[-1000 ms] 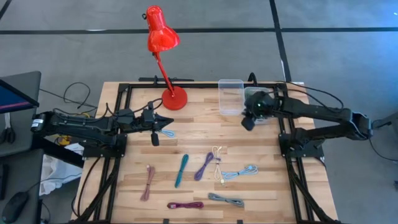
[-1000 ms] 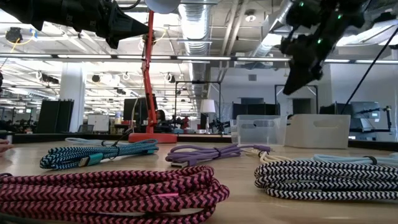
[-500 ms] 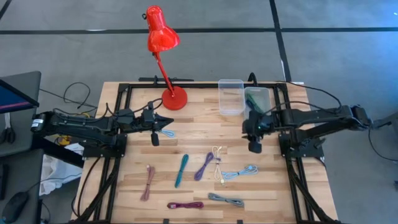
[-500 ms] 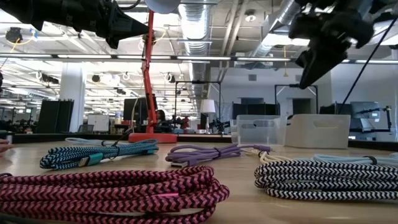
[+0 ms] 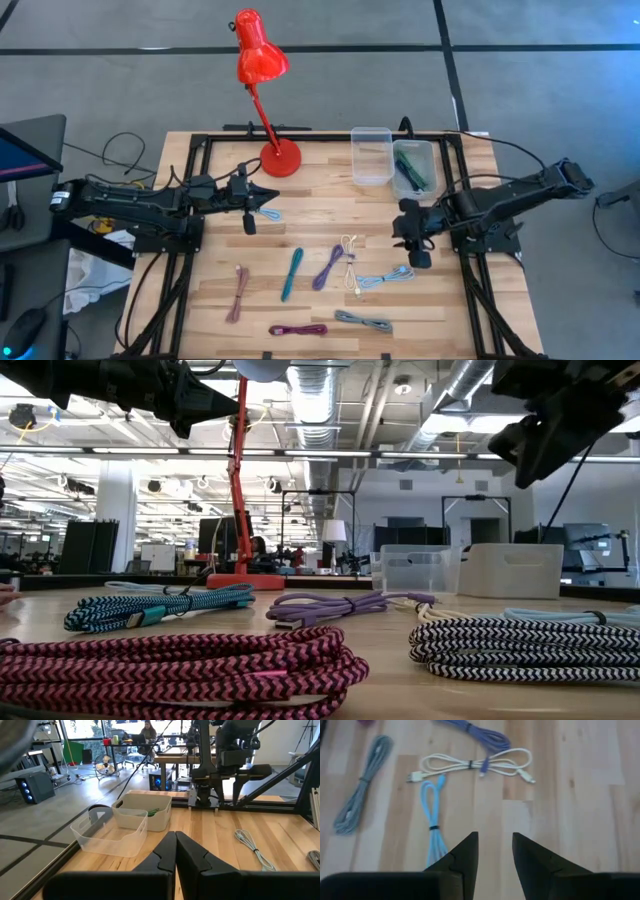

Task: Pick & Place USB Port
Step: Put the green charger cable into the transparent bin

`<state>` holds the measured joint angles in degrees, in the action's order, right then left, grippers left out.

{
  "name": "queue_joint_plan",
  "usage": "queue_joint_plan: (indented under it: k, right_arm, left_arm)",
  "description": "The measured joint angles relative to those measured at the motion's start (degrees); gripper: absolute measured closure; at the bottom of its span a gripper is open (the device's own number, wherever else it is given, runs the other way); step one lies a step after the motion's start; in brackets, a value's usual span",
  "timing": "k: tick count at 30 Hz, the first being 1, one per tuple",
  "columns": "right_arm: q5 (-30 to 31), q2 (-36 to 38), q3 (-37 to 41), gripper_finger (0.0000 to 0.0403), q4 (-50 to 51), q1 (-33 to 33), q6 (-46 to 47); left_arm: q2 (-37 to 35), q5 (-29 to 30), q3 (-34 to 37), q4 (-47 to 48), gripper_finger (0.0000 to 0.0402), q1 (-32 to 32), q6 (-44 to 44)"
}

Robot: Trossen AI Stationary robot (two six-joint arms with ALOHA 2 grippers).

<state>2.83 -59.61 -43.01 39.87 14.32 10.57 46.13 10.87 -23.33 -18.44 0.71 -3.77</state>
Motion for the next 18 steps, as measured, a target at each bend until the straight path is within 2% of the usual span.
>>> queue_joint_plan:
  k: [8, 18]
  right_arm:
    - [0.2, 0.0, 0.0, 0.0280, -3.9, 0.7, 1.3]
    - [0.2, 0.0, 0.0, 0.0280, -3.9, -1.6, -1.9]
  left_arm:
    - [0.0, 0.0, 0.0, 0.0, 0.0396, 0.0, 0.0]
    - [0.0, 0.0, 0.0, 0.0, 0.0396, 0.0, 0.0]
